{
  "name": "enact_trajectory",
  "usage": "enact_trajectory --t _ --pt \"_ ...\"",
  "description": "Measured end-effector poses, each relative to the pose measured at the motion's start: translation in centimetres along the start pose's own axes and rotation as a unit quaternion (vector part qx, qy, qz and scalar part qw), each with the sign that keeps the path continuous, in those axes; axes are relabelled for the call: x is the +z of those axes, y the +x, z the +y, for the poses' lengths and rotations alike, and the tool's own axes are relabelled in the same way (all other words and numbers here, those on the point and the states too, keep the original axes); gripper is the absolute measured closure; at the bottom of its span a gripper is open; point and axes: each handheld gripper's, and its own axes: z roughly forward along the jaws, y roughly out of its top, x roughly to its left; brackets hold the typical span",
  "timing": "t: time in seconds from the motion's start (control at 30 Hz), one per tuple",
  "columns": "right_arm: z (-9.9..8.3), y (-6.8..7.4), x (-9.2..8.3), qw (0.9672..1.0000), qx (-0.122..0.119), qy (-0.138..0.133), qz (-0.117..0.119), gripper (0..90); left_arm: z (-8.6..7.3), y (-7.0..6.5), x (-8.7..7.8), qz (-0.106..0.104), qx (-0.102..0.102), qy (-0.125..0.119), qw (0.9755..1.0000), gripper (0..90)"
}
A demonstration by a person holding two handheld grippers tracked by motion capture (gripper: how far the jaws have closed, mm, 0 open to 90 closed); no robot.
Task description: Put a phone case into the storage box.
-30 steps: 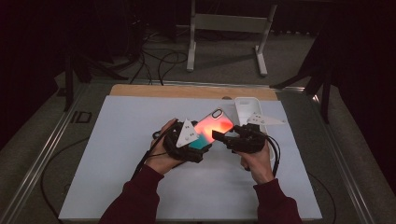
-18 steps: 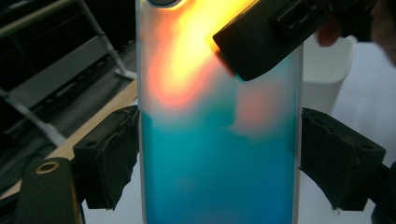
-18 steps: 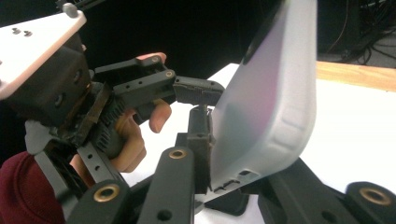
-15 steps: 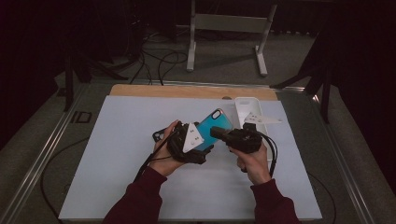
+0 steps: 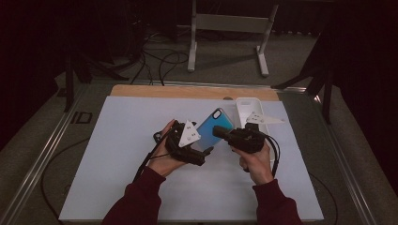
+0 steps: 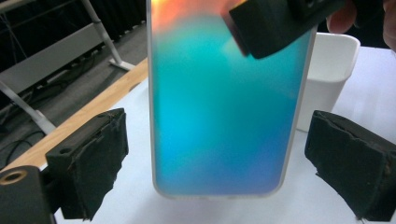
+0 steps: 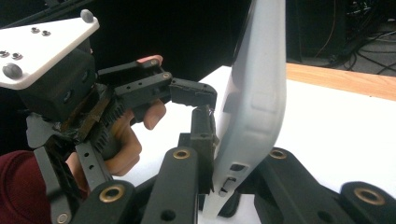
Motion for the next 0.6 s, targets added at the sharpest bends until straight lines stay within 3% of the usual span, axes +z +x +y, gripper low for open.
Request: enact_trajectory --t 0.23,0.37,0.6 --pt "0.1 0.2 -0.5 0.9998 -0.017 0.006 -0.002 82.1 -0.1 0.5 -0.1 -0.045 -0.023 0.004 0.9987 1.7" --pt "0.0 0.5 -1.0 0.9994 -0.035 0.006 0.006 82.1 -0.2 0.9 -0.2 -0.079 -0.042 0.004 0.9959 2.3" --pt "0.1 0.9 -1.6 0.9984 -0.049 -0.004 0.030 82.0 -0.3 1.1 -0.3 -0.117 -0.050 -0.004 0.9919 2.8"
